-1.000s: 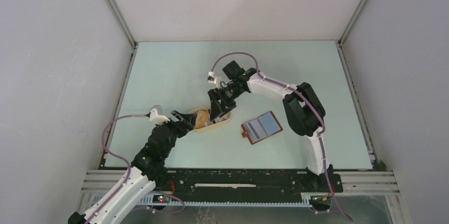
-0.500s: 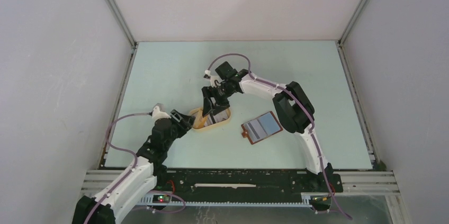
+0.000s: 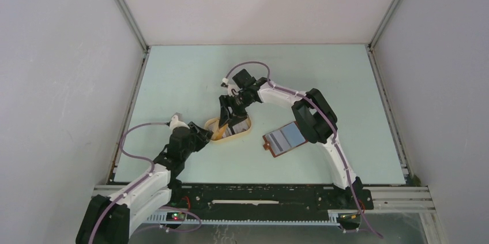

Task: Put the credit cards into the card holder
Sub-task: Pick up the credit card from the storage box.

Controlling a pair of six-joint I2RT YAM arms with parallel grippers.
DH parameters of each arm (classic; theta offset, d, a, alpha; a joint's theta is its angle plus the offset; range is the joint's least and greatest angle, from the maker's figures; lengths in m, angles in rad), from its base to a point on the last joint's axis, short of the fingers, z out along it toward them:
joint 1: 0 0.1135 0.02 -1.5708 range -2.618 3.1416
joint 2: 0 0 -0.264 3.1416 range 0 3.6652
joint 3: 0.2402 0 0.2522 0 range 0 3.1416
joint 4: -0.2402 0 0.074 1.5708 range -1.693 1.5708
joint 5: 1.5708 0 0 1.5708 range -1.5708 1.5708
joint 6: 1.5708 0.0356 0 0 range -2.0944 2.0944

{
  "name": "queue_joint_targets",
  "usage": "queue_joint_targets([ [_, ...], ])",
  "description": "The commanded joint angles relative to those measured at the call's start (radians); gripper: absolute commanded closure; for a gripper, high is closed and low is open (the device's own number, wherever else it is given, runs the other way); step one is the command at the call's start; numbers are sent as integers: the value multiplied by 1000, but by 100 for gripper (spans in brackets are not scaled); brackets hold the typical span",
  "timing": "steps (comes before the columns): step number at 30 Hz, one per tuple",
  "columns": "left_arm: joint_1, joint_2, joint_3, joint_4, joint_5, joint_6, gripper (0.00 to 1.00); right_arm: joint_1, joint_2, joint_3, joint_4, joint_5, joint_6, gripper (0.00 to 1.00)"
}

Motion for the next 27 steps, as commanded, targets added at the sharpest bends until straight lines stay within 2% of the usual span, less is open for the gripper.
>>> queue_joint_targets([
  [1, 6, 36, 15, 61, 31, 10, 55, 11, 12, 41, 39, -41, 47, 33],
  [4, 6, 54, 20, 73, 44, 14, 57, 14, 13, 44, 46, -68, 49, 41],
  [8, 5, 63, 21, 88, 49, 16, 58, 16, 11, 45, 69, -82, 71, 43],
  [23, 7, 99, 23, 149, 89, 28, 60, 24, 60, 50, 127, -155, 129, 41],
  [27, 7, 101, 23, 147, 89, 25, 60, 20, 48, 39, 141, -181, 140, 50],
])
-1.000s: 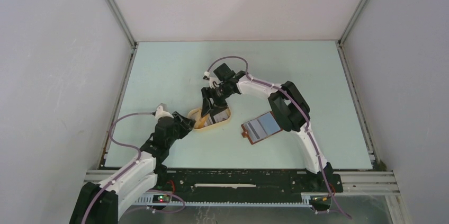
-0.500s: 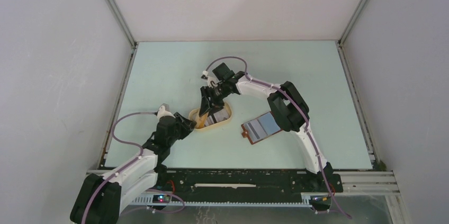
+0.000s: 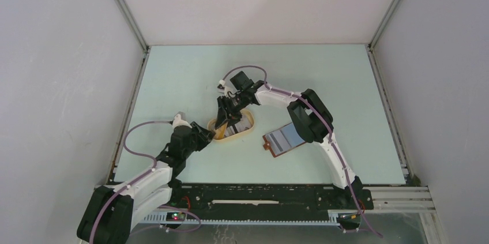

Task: Put the credit cards into the card holder
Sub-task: Pick up the credit card from the storage box.

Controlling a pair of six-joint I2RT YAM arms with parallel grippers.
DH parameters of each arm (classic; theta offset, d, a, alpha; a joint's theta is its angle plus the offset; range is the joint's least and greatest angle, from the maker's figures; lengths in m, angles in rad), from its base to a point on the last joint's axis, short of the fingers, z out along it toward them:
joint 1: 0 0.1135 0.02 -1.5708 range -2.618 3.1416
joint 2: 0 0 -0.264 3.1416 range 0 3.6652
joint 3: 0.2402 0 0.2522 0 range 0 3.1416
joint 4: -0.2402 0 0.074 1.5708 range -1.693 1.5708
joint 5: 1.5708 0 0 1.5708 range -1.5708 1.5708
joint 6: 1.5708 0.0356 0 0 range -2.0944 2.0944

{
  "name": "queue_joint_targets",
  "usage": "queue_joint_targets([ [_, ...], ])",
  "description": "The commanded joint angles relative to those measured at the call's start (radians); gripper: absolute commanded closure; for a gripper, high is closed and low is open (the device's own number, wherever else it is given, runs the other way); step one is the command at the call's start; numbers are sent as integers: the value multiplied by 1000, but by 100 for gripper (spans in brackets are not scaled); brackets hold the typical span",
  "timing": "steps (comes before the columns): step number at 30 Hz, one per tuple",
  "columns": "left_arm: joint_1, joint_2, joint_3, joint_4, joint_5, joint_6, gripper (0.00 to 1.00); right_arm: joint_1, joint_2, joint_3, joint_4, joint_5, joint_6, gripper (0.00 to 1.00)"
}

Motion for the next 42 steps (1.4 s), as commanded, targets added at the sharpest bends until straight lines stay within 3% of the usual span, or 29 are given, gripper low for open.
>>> queue_joint_targets([
  [1, 4, 0, 23, 54, 27, 15, 60, 5, -9, 21, 37, -41, 31, 51],
  [17, 12, -13, 23, 45, 28, 19, 60, -44, -56, -23, 37, -45, 16, 53],
  [42, 24, -30, 19, 30, 28, 22, 59, -84, -88, -49, 36, -58, 3, 63],
])
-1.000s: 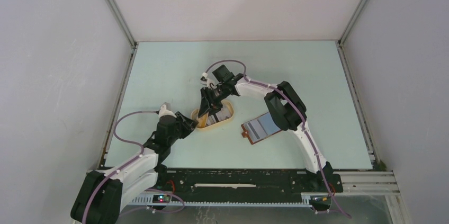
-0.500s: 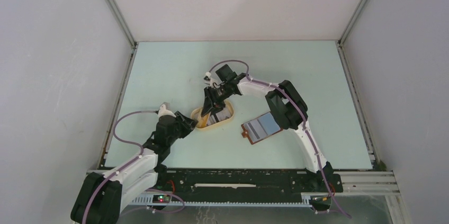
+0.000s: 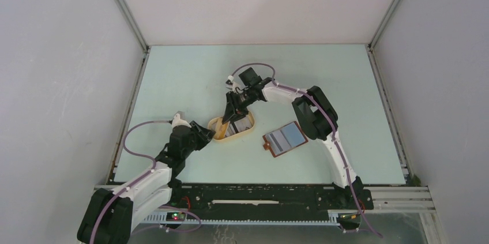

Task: Put the credit cards into the card holder
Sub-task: Pick up the credit card from the storage box.

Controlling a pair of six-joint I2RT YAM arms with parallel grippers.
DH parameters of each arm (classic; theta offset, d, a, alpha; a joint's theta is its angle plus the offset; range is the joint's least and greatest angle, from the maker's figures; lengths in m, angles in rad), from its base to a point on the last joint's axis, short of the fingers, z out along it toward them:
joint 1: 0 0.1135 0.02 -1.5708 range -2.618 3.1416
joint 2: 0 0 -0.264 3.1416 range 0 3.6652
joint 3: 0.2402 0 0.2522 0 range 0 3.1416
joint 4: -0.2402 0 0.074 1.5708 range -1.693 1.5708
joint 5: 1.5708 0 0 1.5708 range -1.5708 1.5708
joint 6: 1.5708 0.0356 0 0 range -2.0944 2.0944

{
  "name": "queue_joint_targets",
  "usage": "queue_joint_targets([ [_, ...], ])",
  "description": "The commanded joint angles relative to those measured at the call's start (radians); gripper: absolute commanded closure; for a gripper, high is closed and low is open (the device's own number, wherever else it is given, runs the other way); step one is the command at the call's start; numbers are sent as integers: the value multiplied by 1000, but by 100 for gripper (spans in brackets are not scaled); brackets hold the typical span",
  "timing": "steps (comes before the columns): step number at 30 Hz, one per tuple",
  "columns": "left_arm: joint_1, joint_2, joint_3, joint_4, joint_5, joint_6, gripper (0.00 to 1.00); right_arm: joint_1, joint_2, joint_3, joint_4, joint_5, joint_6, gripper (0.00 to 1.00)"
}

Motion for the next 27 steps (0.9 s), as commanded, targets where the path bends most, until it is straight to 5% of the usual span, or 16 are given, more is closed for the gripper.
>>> queue_joint_targets([
  [1, 11, -9, 19, 27, 11, 22, 59, -5, -69, -4, 10, -21, -12, 63],
  [11, 10, 6, 22, 45, 44, 25, 59, 65, -23, 40, 2, -45, -22, 57],
  [27, 12, 8, 17, 60, 52, 28, 62, 70, -12, 67, -50, 18, -48, 69],
])
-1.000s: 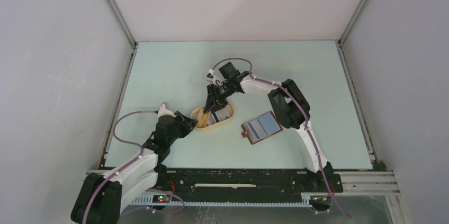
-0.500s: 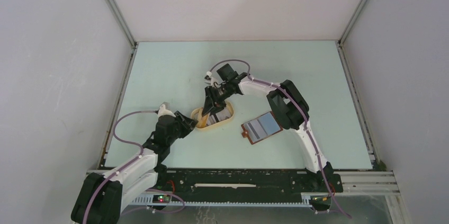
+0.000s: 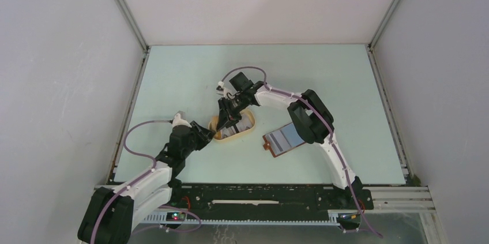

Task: Put the credit cards into the card holder
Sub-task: Pick up the credit card from the storage box.

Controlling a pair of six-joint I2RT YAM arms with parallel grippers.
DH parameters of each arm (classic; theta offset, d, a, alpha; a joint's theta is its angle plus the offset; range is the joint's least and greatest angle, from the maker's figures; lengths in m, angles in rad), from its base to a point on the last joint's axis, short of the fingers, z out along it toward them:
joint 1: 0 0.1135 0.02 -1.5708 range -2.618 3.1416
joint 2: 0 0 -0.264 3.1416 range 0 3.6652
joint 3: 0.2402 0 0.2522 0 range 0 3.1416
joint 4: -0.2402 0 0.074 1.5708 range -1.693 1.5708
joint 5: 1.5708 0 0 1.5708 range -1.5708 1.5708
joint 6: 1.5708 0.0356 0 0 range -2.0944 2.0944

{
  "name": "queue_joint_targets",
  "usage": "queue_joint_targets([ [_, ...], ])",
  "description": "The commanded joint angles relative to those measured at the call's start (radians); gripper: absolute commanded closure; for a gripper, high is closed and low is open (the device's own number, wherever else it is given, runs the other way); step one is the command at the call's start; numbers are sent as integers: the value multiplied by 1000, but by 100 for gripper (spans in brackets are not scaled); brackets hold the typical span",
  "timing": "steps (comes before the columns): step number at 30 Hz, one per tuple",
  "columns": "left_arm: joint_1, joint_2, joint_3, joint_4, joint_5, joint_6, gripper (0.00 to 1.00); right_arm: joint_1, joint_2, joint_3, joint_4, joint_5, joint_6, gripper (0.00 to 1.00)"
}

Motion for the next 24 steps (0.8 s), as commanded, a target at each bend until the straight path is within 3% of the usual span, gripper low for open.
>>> queue_joint_targets([
  [1, 6, -8, 17, 47, 24, 20, 62, -19, -17, 40, -25, 18, -37, 69],
  [9, 7, -8, 17, 43, 26, 20, 62, -54, -39, 9, -37, 5, -62, 58],
  [24, 8, -24, 10, 35, 17, 18, 62, -80, -80, -38, -57, -21, -113, 62],
])
